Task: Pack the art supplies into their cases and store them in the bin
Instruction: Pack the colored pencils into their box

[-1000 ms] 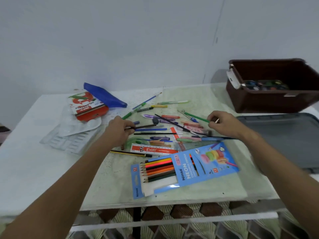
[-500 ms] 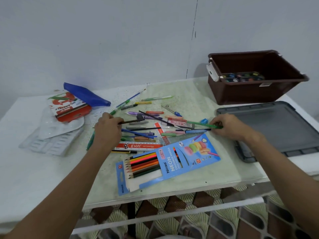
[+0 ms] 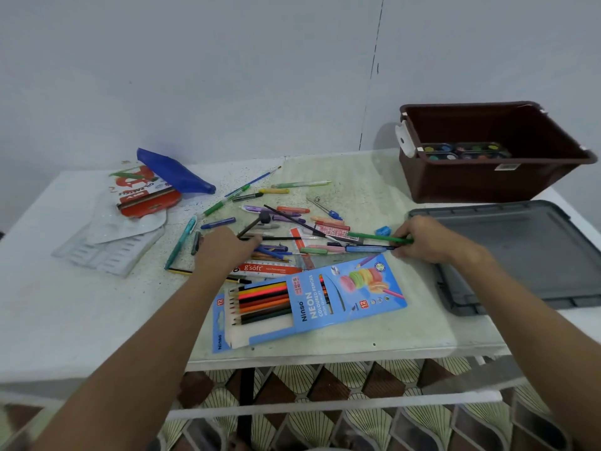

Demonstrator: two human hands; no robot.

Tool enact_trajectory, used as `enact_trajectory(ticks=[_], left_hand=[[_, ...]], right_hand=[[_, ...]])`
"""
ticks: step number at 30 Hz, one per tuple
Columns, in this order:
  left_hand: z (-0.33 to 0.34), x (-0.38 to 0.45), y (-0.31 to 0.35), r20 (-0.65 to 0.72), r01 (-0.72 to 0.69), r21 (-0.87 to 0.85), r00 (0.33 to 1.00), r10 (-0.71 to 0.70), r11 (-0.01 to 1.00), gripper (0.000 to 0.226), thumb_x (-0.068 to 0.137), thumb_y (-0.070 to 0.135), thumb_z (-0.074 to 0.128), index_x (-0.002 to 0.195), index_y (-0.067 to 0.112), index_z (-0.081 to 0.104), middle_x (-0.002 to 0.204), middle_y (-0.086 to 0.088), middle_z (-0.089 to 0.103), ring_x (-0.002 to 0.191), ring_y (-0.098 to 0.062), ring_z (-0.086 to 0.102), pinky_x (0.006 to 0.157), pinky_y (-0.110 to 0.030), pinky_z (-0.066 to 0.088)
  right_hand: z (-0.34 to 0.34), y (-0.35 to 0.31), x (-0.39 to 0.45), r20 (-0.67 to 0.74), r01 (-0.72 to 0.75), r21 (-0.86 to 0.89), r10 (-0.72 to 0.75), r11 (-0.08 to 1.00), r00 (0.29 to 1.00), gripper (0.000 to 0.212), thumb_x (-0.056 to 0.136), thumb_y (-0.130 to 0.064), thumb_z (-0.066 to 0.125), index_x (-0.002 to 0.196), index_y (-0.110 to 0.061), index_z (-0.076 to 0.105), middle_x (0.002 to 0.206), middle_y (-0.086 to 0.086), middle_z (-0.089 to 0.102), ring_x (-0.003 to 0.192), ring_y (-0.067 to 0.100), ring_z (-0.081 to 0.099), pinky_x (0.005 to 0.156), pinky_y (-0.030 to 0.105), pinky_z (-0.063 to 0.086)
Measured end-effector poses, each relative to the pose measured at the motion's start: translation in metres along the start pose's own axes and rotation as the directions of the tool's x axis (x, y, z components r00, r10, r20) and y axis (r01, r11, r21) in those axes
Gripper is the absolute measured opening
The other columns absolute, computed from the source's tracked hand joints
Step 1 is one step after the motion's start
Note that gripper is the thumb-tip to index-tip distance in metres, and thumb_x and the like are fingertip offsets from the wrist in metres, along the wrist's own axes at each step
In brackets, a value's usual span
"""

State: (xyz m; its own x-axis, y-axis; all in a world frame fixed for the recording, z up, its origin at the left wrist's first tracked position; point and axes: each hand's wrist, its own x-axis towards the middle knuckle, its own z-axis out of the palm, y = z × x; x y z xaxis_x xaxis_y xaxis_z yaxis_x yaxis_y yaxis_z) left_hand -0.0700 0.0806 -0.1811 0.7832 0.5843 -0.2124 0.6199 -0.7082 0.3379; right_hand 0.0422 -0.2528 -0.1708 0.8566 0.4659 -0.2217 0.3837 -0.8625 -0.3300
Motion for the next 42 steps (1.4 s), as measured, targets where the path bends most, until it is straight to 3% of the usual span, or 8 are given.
enact_trajectory(ticks=[8,15,20,24,29,32,35,42], left_hand=[[-0.006,0.001,0.0,0.006,0.128,-0.368,0.991,-0.135,0.921,0.026,0.086,0.029,0.059,0.079,0.004,0.054,0.065,-0.006,0.049,0.057,-0.018,0.047,0.051,-0.026,0.036],[-0.027,-0.012,0.004,0.0,-0.022,-0.63,1.0,0.028,0.776,0.017,0.1,0.019,0.039,0.106,0.008,0.05,0.078,-0.012,0.057,0.052,-0.02,0.062,0.055,-0.037,0.052],[-0.035,-0.03,0.0,0.025,-0.065,-0.593,0.995,0.099,0.802,0.016,0.099,0.015,0.039,0.108,0.014,0.051,0.082,-0.012,0.061,0.051,-0.016,0.043,0.041,-0.027,0.039],[-0.031,-0.045,-0.015,0.115,-0.04,-0.496,0.987,0.111,0.868,0.027,0.099,0.02,0.037,0.099,0.016,0.063,0.073,-0.005,0.055,0.057,-0.014,0.04,0.05,-0.028,0.032],[-0.03,-0.076,-0.043,0.119,-0.24,-0.261,0.953,0.278,0.935,0.037,0.102,0.029,0.037,0.08,0.008,0.058,0.065,-0.004,0.047,0.056,-0.016,0.039,0.054,-0.028,0.03],[-0.032,-0.091,-0.053,0.126,-0.357,-0.082,0.922,0.365,0.93,0.023,0.102,0.028,0.04,0.098,0.018,0.06,0.074,-0.005,0.057,0.061,-0.019,0.049,0.056,-0.029,0.035],[-0.028,-0.103,-0.062,0.129,-0.413,0.036,0.905,0.406,0.91,0.023,0.102,0.024,0.042,0.115,0.018,0.06,0.086,-0.005,0.059,0.076,-0.02,0.054,0.062,-0.026,0.038],[-0.024,-0.125,-0.079,0.155,-0.467,-0.045,0.87,0.468,0.883,0.019,0.099,0.024,0.049,0.114,0.029,0.06,0.085,0.007,0.064,0.064,-0.006,0.052,0.057,-0.016,0.039]], right_hand=[[-0.007,0.001,0.004,-0.043,0.057,0.024,-0.056,0.998,0.997,0.015,0.085,-0.02,0.067,0.098,-0.015,0.071,0.094,0.001,0.066,0.086,0.017,0.059,0.077,0.031,0.049],[-0.019,-0.021,0.0,-0.014,0.126,0.109,-0.125,0.986,0.992,0.012,0.097,-0.02,0.051,0.105,-0.018,0.059,0.096,0.001,0.061,0.087,0.017,0.054,0.07,0.027,0.038],[-0.007,-0.052,-0.013,0.144,0.185,0.133,-0.203,0.974,0.968,0.013,0.102,-0.025,0.037,0.107,-0.02,0.048,0.102,-0.001,0.058,0.088,0.015,0.054,0.071,0.029,0.041],[0.015,-0.071,-0.021,0.163,0.261,0.115,-0.277,0.958,0.947,0.013,0.101,-0.02,0.034,0.108,-0.015,0.044,0.09,-0.001,0.053,0.075,0.011,0.05,0.063,0.025,0.037],[0.048,-0.08,-0.023,0.094,0.327,0.06,-0.332,0.943,0.939,0.003,0.096,-0.016,0.038,0.098,-0.015,0.039,0.08,-0.001,0.048,0.072,0.017,0.046,0.065,0.031,0.034],[0.064,-0.08,-0.024,-0.008,0.444,-0.065,-0.446,0.894,0.895,0.003,0.095,-0.018,0.037,0.098,-0.018,0.04,0.087,-0.001,0.047,0.077,0.018,0.043,0.071,0.03,0.032],[0.077,-0.078,-0.024,-0.044,0.508,-0.218,-0.528,0.833,0.848,0.039,0.09,-0.029,0.026,0.106,-0.008,0.054,0.1,0.008,0.056,0.085,0.025,0.05,0.078,0.037,0.043],[0.082,-0.081,-0.027,-0.145,0.479,-0.244,-0.52,0.843,0.842,0.044,0.091,-0.036,0.029,0.106,-0.01,0.061,0.097,0.007,0.055,0.082,0.022,0.047,0.07,0.039,0.047]])
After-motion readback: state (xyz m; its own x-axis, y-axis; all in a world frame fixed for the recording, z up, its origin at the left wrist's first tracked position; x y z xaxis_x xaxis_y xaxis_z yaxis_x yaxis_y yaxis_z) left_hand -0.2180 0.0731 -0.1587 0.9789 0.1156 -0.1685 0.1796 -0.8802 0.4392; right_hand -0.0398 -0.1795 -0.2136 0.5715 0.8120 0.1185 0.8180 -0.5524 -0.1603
